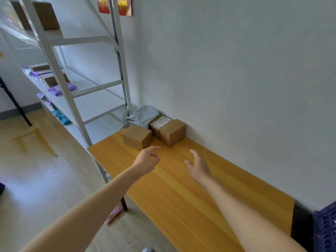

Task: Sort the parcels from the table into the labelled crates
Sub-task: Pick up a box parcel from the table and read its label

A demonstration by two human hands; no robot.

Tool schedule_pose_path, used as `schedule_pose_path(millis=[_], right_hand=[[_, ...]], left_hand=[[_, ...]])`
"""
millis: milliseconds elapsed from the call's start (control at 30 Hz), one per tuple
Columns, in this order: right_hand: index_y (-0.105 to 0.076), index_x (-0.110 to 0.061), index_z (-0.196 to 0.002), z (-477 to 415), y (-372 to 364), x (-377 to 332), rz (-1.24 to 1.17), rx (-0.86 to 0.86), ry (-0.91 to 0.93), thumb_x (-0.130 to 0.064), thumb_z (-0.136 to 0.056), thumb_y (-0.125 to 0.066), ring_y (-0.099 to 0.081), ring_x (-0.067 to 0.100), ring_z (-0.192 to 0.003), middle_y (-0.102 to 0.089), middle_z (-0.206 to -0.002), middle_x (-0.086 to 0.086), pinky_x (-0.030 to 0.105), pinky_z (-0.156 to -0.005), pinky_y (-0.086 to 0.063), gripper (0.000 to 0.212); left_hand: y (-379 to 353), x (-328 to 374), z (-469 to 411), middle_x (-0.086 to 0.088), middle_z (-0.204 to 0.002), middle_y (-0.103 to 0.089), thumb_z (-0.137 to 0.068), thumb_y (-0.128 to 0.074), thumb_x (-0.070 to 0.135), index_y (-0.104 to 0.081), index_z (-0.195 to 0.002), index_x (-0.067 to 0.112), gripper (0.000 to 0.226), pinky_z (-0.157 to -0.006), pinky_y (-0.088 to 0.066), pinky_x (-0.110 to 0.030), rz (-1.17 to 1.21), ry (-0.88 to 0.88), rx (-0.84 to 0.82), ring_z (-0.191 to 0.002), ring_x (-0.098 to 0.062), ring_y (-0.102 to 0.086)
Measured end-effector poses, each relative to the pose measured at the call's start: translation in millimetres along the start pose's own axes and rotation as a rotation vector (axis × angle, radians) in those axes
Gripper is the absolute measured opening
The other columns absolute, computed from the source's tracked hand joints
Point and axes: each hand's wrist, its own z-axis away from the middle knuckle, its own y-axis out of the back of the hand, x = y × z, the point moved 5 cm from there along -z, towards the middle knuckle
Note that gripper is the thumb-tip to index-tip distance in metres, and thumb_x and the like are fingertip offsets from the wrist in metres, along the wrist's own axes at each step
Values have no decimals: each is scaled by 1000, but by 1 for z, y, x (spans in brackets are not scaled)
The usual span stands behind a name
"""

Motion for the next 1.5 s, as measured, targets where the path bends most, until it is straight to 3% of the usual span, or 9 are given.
schedule_pose_path(millis=[300, 467, 700, 867, 1000, 1100, 1233, 1367, 1500], right_hand=[[-34, -17, -146, -90, -94, -45, -35, -143, 32, -25, -99, -49, -37, 21, -137, -37, -150, 5, 36, -107, -36, 51], [-34, -17, -146, -133, -143, -54, -58, -228, -6, -25, -99, -49, -38, 21, -135, -36, -150, 5, 35, -105, -38, 50], [-39, -15, -143, -188, -206, -49, -100, -322, -157, -26, -99, -51, -42, 22, -133, -42, -147, 6, 37, -103, -41, 48], [-39, -13, -144, -213, -234, -50, -201, -356, -272, -28, -98, -52, -45, 23, -130, -42, -147, 9, 32, -98, -41, 49], [-37, -14, -145, -221, -253, -53, -322, -366, -371, -33, -97, -55, -40, 22, -135, -39, -150, 8, 29, -98, -35, 55], [-34, -14, -147, -229, -265, -52, -392, -334, -444, -36, -96, -56, -38, 24, -136, -37, -150, 7, 39, -110, -35, 60], [-38, -16, -145, -241, -277, -52, -454, -233, -540, -41, -94, -56, -43, 24, -132, -45, -146, 3, 49, -110, -35, 60], [-42, -16, -142, -245, -288, -53, -590, -128, -650, -37, -93, -58, -49, 18, -121, -51, -138, -1, 46, -108, -39, 55], [-40, -15, -143, -250, -297, -55, -692, -47, -715, -28, -92, -61, -50, 13, -108, -53, -126, -4, 36, -100, -43, 56]], left_hand=[[77, -80, -66, 1, -109, -61, -94, -58, 15, -47, -137, 27, 46, -64, -56, -21, 23, 126, 102, -84, -13, -63], [106, -109, -117, -2, -111, -61, -94, -57, 13, -46, -138, 23, 46, -68, -56, -25, 2, 189, 96, -86, -15, -63], [132, -144, -193, -5, -123, -57, -96, -55, 16, -43, -141, 22, 47, -86, -54, -31, -30, 269, 60, -104, -20, -58], [146, -172, -227, -6, -134, -51, -96, -55, 17, -41, -142, 23, 49, -85, -53, -31, -34, 316, 64, -107, -21, -57], [153, -191, -250, -7, -145, -43, -96, -56, 22, -32, -147, 24, 56, -86, -45, -28, -86, 323, 56, -124, -24, -49], [154, -201, -273, -6, -148, -39, -97, -54, 26, -27, -148, 24, 57, -85, -42, -28, -88, 307, -5, -127, -23, -46], [162, -208, -311, -4, -151, -35, -98, -51, 33, -27, -149, 24, 58, -90, -40, -30, -75, 296, -142, -132, -23, -41], [171, -219, -344, -5, -149, -38, -97, -52, 36, -31, -148, 21, 57, -104, -41, -39, -11, 358, -250, -131, -24, -43], [164, -224, -369, -5, -143, -44, -99, -49, 36, -36, -146, 19, 52, -104, -42, -41, -59, 317, -379, -126, -23, -46]])
